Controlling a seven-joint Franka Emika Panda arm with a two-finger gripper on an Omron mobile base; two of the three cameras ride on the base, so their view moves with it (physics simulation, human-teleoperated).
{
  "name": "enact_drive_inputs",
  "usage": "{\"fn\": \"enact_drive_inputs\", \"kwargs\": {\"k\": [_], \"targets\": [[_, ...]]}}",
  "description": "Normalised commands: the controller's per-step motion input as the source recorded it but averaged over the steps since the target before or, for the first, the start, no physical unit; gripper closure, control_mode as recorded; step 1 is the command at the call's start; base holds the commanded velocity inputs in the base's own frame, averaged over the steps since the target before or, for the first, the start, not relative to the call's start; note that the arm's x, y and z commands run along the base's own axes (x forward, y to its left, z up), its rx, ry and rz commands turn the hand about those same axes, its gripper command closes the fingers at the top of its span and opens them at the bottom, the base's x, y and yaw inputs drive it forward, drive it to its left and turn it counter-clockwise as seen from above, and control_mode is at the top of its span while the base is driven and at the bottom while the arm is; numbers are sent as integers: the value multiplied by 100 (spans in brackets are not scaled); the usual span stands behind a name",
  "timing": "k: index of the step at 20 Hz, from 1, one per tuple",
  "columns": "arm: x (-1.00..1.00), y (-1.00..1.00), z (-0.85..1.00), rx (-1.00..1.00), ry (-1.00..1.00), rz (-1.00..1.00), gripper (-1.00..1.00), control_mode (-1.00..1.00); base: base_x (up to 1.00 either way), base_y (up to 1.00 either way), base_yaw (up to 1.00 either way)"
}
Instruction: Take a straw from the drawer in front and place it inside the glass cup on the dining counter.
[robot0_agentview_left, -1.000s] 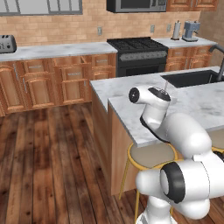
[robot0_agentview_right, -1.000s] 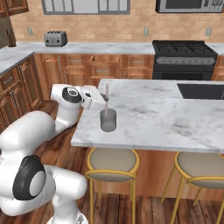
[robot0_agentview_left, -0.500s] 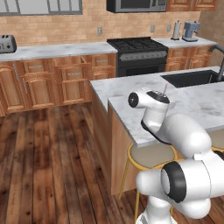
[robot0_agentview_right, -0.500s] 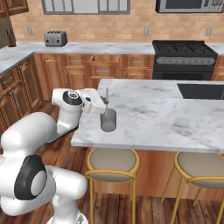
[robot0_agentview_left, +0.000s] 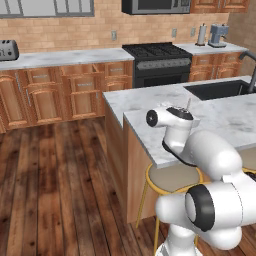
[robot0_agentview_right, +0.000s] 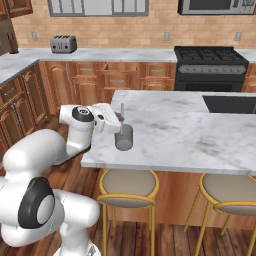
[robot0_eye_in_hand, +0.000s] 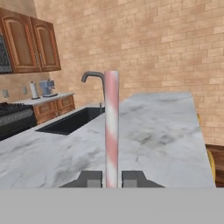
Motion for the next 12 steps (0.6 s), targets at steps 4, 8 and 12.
{"fn": "enact_drive_inputs", "kwargs": {"k": [4, 8, 12], "targets": [[0, 0, 0, 0, 0, -1, -100, -100, 0, 0, 0], [0, 0, 1, 0, 0, -3, -100, -100, 0, 0, 0], [0, 0, 3, 0, 2, -3, -100, -100, 0, 0, 0]]}}
